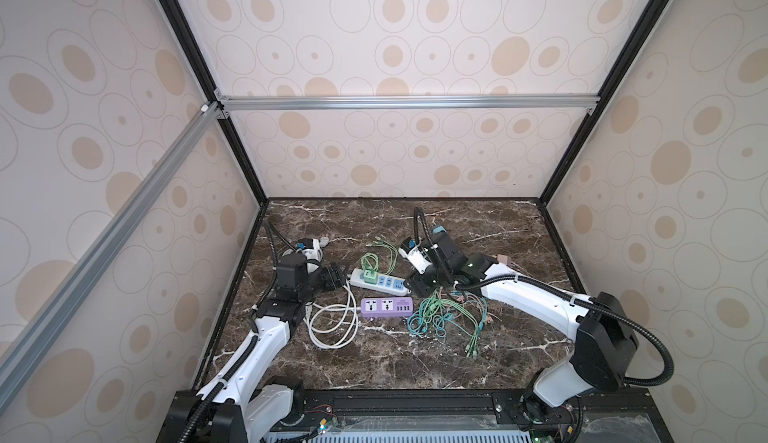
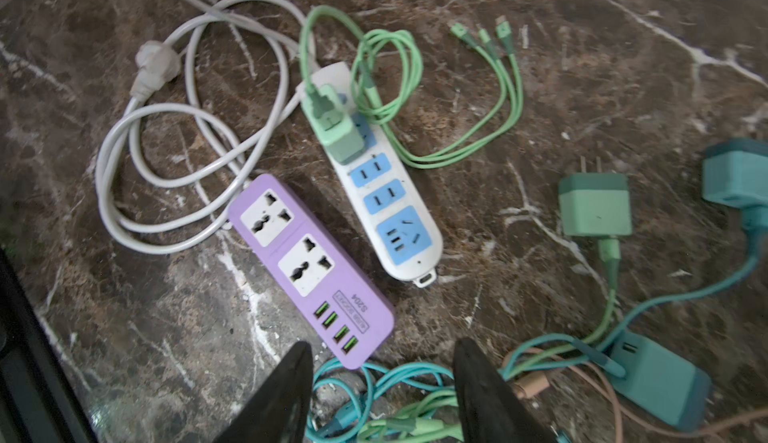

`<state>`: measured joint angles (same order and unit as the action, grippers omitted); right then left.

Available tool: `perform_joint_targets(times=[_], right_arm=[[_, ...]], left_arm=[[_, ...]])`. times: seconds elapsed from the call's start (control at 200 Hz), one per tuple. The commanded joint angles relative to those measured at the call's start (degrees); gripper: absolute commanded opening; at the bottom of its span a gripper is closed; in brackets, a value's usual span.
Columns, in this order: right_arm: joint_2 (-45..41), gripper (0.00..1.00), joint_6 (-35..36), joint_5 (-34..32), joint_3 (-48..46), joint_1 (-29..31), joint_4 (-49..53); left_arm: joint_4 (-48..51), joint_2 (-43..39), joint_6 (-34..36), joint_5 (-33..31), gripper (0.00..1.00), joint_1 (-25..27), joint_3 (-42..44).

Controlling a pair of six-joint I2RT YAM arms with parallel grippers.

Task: Insert the plug
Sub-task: 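Move the right gripper over the teal chargers farther from the robot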

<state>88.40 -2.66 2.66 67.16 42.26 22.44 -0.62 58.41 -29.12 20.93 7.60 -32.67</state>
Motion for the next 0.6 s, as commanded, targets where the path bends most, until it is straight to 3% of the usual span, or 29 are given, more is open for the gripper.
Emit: perform_joint_targets(times=[0.0, 0.23, 0.595], right_arm=[[-2.8, 0.62, -9.0, -8.7, -1.5, -1.9, -3.1], [-2.5, 0.68, -23.7, -19.1, -2.6, -6.3, -5.2], [6.6, 0.68, -45.1, -27.0, 1.3, -9.3, 1.6]], left_arm=[[2.2, -1.2, 1.4, 1.2, 0.8, -0.5, -2.6], [5.2, -2.1, 3.4, 0.1, 0.86, -0.4, -4.7], [8.2, -3.6, 6.9, -1.3, 0.87, -0.4, -5.7]])
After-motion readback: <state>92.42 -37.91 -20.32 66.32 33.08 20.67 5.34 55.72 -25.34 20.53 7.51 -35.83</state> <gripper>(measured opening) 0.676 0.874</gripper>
